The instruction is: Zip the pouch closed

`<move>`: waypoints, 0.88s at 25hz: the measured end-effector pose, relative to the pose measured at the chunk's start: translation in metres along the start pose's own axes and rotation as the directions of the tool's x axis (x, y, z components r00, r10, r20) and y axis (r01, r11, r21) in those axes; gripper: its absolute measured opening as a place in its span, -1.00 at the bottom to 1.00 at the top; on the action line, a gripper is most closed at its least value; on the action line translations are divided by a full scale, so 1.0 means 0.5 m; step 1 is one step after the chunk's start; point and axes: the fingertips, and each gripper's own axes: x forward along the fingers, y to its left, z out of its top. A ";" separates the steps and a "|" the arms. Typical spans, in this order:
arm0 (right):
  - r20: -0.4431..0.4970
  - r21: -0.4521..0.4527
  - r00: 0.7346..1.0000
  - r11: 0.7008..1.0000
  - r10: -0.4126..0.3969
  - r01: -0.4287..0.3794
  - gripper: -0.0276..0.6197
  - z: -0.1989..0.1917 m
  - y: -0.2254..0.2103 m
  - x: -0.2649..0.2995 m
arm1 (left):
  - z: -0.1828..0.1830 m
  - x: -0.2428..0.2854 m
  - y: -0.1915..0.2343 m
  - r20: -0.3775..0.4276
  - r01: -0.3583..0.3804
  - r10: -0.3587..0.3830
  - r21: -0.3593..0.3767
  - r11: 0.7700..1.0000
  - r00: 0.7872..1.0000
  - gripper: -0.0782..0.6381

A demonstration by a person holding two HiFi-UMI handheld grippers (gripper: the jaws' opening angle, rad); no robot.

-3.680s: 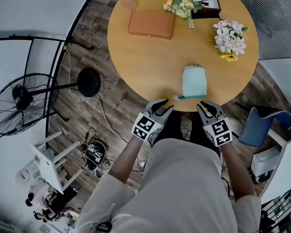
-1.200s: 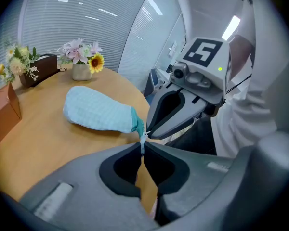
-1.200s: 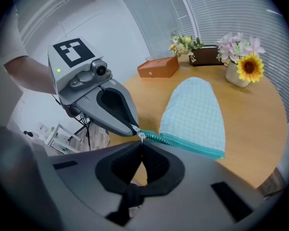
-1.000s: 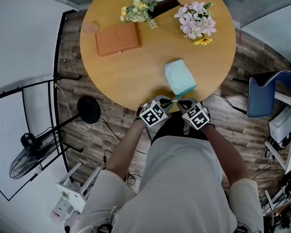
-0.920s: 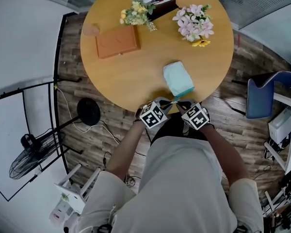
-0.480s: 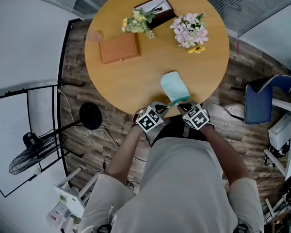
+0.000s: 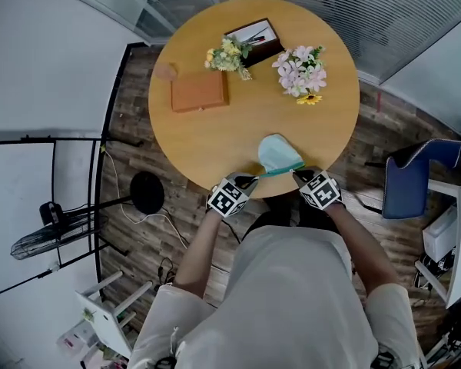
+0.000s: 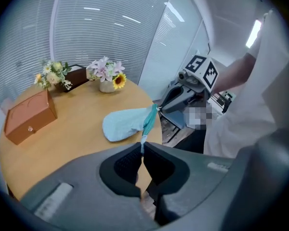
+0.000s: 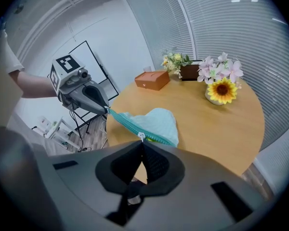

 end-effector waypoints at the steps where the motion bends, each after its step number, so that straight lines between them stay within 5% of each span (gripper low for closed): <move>1: -0.001 -0.005 1.000 1.000 -0.001 0.001 -0.91 -0.002 -0.005 -0.006 | 0.000 -0.003 0.001 0.009 -0.014 0.014 -0.022 1.000 1.000 -0.71; 13: -0.051 -0.104 0.999 0.995 -0.008 0.003 -0.91 0.002 -0.070 -0.044 | 0.006 -0.017 0.011 0.036 -0.123 0.129 -0.148 0.981 0.991 -0.71; 22: -0.059 -0.088 0.998 0.996 -0.025 0.020 -0.89 0.004 -0.141 -0.041 | 0.046 0.027 -0.012 0.017 -0.158 0.162 -0.143 0.977 0.987 -0.70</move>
